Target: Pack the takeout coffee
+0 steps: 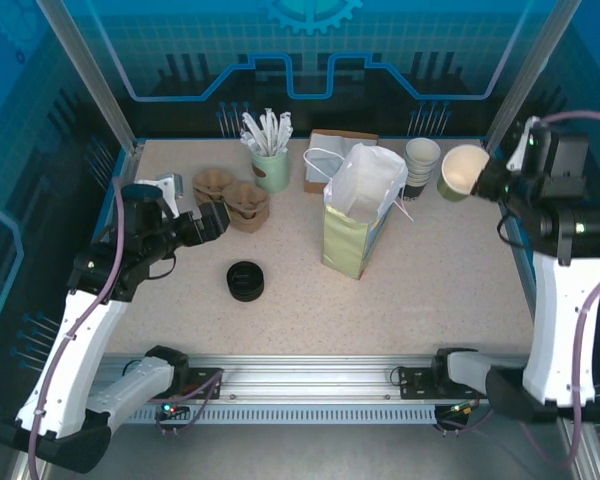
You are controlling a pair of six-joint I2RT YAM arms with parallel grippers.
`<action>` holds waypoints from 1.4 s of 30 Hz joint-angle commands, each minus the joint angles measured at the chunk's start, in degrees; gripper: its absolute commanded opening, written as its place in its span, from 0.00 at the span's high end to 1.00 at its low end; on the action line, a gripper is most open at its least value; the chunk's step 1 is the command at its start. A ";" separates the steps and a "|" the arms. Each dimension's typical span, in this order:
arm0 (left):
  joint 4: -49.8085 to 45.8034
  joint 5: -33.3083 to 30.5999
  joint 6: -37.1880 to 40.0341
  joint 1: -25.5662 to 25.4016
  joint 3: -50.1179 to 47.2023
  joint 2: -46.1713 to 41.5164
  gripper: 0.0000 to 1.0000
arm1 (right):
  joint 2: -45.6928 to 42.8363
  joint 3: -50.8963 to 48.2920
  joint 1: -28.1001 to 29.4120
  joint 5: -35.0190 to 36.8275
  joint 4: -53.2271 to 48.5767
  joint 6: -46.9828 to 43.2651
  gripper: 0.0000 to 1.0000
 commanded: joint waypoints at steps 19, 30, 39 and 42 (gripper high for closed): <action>-5.78 5.60 -7.69 -4.06 -7.37 -0.88 0.02 | -32.22 -52.96 11.04 -16.47 11.54 13.30 1.00; -3.49 5.63 -7.72 -4.06 -14.16 0.00 0.01 | -29.05 -60.59 38.65 2.12 21.54 25.48 1.00; -0.22 4.81 -8.14 -4.06 -19.40 1.36 0.01 | -20.55 -62.16 55.25 14.54 31.06 31.37 1.00; 0.94 4.51 -8.37 -4.05 -20.91 1.80 0.02 | -17.17 -62.18 59.02 17.17 33.61 32.58 1.00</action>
